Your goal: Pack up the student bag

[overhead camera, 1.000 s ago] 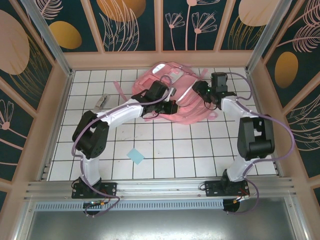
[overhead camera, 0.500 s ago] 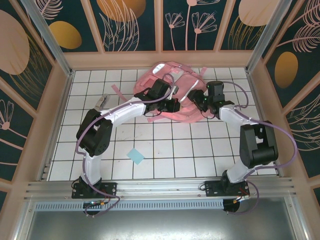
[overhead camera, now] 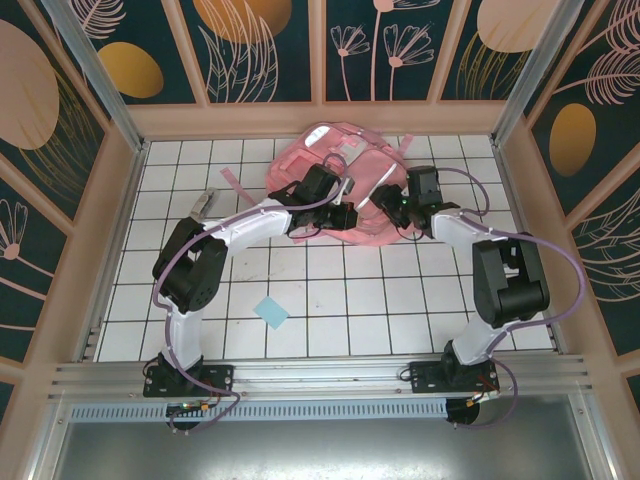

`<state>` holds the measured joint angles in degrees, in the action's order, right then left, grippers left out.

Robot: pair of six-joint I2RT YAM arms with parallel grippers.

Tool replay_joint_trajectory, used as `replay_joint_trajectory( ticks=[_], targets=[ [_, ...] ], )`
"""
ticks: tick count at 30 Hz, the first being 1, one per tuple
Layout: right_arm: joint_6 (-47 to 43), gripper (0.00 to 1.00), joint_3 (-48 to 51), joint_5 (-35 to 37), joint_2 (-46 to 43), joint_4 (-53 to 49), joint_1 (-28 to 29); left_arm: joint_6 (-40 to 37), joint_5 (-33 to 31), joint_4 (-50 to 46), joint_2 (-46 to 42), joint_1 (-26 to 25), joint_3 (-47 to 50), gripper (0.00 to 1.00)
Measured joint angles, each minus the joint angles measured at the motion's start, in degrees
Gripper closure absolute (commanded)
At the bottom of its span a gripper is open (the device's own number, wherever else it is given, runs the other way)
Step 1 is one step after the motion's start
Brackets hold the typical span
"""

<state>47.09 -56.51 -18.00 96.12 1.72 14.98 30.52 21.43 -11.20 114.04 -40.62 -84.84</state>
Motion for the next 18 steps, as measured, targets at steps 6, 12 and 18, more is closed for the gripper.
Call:
replay_joint_trajectory(
  ticks=[6, 12, 18],
  targets=[
    [-0.1, 1.00, -1.9, 1.5, 2.8, -0.9, 1.1, 0.2, -1.7, 0.3, -0.5, 0.2, 1.1, 1.00],
    [-0.3, 1.00, -1.9, 2.1, 2.4, -0.8, 1.4, -0.9, -5.9, 0.2, -1.6, 0.0, 2.6, 1.00],
    [-0.8, 1.00, -1.9, 2.7, 0.3, -1.6, 1.4, -3.9, -14.2, -0.5, -4.1, -0.2, 5.4, 1.00]
  ],
)
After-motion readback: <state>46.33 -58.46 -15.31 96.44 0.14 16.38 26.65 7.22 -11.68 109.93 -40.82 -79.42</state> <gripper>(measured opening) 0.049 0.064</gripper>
